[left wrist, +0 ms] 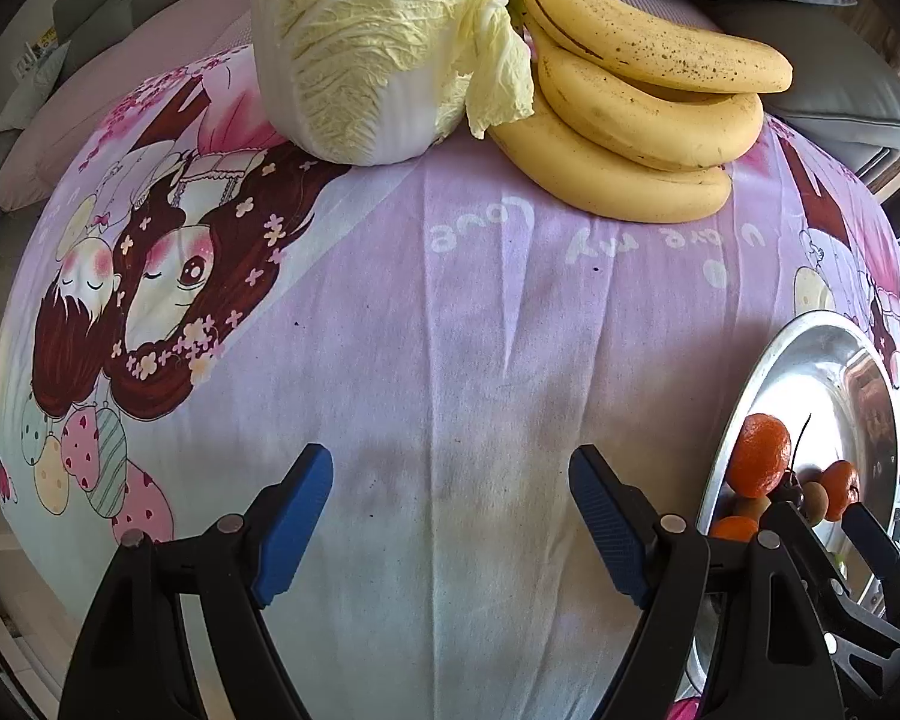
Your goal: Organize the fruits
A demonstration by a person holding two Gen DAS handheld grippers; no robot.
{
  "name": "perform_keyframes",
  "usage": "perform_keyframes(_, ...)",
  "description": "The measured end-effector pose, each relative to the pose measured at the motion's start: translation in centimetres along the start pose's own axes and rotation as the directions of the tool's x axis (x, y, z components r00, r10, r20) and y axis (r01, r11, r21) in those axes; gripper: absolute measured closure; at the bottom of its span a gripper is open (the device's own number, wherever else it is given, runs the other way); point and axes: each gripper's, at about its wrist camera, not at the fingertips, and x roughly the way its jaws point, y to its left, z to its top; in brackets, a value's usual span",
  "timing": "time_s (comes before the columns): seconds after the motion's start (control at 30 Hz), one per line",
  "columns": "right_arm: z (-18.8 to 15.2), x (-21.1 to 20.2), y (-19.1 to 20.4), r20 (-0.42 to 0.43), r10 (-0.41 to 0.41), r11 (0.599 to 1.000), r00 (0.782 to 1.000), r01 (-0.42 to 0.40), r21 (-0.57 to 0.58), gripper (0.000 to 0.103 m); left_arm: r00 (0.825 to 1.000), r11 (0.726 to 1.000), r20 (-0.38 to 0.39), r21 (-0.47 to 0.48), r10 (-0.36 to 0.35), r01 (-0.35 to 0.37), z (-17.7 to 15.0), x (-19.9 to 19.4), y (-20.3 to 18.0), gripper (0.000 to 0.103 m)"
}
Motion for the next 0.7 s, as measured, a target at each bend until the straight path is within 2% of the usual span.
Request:
perform_keyframes(0.17,0.0,0.0,0.1,0.001,-0.002,1.0,1.0,0.002,-0.002,0.0,1.0,1.0,-0.005,-0.002,-0.005,0.005,0.0,-0.1,0.2,0.021)
perform_keyframes(0.3,-0.1,0.0,0.5,0.008,-0.002,1.0,1.0,0.002,-0.004,0.0,0.998,0.998,0.002,0.022,0.067,-0.067,-0.4,-0.4,0.0,0.021)
perform_keyframes(0.4,-0.3,-0.2,0.9,0.013,-0.006,1.0,1.0,0.007,-0.007,0.0,0.998,0.998,0.003,0.021,0.061,-0.061,-1.2,-0.6,0.1,0.021)
perform_keyframes(0.7,-3.7,-0.7,2.3,0.004,-0.01,0.999,1.0,0.01,-0.044,0.0,0.997,0.997,0.003,0.022,0.071,-0.071,-4.5,-1.3,1.8,0.021)
